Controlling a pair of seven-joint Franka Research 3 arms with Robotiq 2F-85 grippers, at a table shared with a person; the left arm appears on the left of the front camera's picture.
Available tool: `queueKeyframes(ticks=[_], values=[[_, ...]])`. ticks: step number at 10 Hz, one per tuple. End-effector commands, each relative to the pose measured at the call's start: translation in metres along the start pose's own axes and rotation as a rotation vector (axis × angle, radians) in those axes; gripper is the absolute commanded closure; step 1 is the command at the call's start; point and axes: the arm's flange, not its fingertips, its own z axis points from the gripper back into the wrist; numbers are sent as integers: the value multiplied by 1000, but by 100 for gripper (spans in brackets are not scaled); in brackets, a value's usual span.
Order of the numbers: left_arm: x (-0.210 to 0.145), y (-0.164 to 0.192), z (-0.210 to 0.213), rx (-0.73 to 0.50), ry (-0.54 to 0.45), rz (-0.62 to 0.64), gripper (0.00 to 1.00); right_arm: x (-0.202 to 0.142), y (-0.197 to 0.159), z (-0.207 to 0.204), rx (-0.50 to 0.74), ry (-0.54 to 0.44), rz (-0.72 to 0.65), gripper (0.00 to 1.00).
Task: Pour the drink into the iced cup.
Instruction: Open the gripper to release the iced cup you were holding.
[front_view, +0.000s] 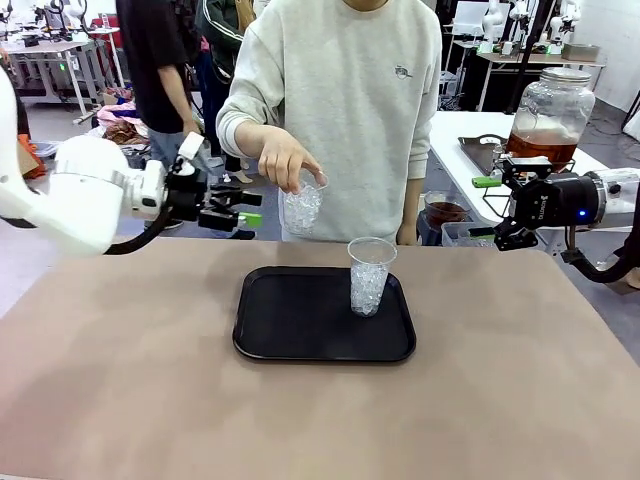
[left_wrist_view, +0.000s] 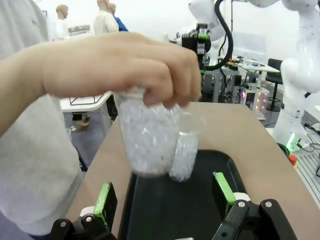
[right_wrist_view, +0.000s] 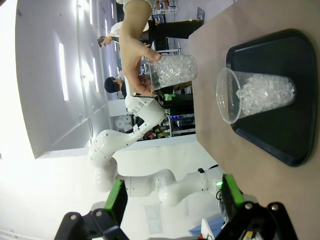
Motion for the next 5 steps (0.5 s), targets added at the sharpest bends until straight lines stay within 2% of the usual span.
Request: queueKeyframes(ticks=[1,5], values=[[-8,-16,24,-12,-19,-36,0,0,2,0,2,1,4,0],[-41,-37,65,-5,-66,-41,0,0,2,0,2,1,4,0]])
